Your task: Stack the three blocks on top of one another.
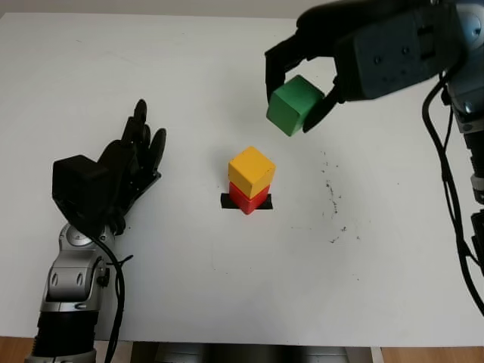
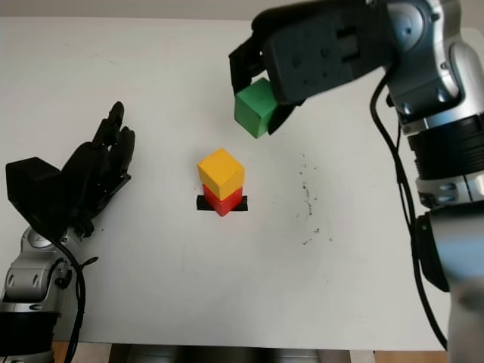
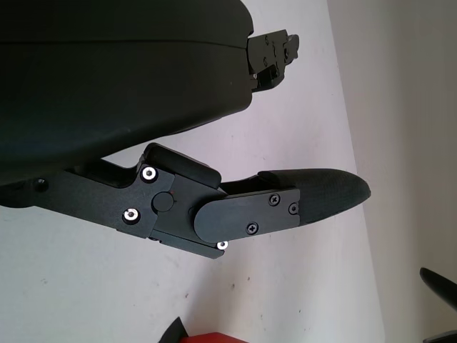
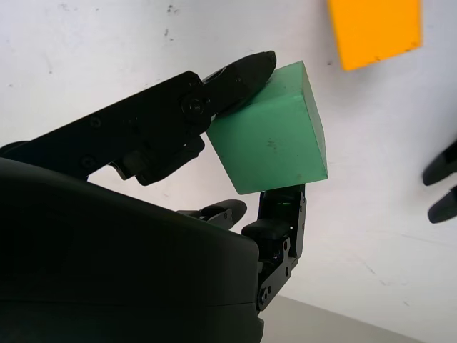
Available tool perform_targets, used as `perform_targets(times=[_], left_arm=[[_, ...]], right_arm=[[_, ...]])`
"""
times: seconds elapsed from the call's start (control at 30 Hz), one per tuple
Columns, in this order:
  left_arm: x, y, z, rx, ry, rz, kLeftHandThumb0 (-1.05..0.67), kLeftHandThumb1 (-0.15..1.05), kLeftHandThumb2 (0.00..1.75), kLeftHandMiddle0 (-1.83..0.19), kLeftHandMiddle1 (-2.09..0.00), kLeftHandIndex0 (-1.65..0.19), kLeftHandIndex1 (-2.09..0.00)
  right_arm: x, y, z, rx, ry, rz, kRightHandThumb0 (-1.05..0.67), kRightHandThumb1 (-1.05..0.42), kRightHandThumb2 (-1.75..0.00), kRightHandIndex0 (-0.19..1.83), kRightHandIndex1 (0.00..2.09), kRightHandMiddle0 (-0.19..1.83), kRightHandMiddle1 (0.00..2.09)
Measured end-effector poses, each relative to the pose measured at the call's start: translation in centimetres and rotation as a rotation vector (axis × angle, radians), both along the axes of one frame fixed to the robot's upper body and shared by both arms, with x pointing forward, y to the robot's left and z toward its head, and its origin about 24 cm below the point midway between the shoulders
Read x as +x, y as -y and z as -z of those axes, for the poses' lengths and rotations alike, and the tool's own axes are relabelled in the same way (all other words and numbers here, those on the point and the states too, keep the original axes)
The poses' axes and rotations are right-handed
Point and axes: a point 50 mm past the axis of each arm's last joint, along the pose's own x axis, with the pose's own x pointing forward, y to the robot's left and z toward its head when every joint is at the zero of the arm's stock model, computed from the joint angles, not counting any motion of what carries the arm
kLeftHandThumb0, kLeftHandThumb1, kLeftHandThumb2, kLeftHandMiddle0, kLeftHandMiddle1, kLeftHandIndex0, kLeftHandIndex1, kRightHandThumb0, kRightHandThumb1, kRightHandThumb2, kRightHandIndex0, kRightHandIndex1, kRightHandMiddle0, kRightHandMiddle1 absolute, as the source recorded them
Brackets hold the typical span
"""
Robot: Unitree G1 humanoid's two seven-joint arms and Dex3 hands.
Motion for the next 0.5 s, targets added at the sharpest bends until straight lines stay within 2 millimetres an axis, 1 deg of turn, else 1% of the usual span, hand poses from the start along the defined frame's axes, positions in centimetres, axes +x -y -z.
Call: perform_targets(times=[0.2,0.23,0.33,0.5], left_arm=[[0.0,0.2,0.0,-0.009,0.008,0.004,-0.77,1.05,0.57,0.19,0.0,0.19,-0.02],[0.0,0.2,0.1,-0.01,0.007,0.004,-0.77,1.05,0.57,0.19,0.0,0.19,-0.02],[0.0,0.2,0.1,-0.01,0.006,0.004,-0.77,1.05,0.57,0.19,0.0,0.19,-0.02],[-0.1,0.1,0.2,-0.012,0.002,0.002,-0.76,1.05,0.58,0.19,0.0,0.19,0.0]], right_arm=[[-0.2,-0.8,-0.3,0.031,-0.023,-0.006,-0.47,-0.87,-0.05,0.47,0.07,0.45,1.48],[-0.2,-0.9,-0.2,0.041,-0.029,-0.01,-0.48,-0.88,-0.05,0.47,0.07,0.43,1.52],[-0.2,-1.3,-0.2,0.069,-0.036,-0.03,-0.49,-0.88,-0.05,0.47,0.07,0.43,1.54],[-0.4,-1.8,-0.2,0.098,-0.047,-0.056,-0.49,-0.9,-0.06,0.45,0.06,0.39,1.57]])
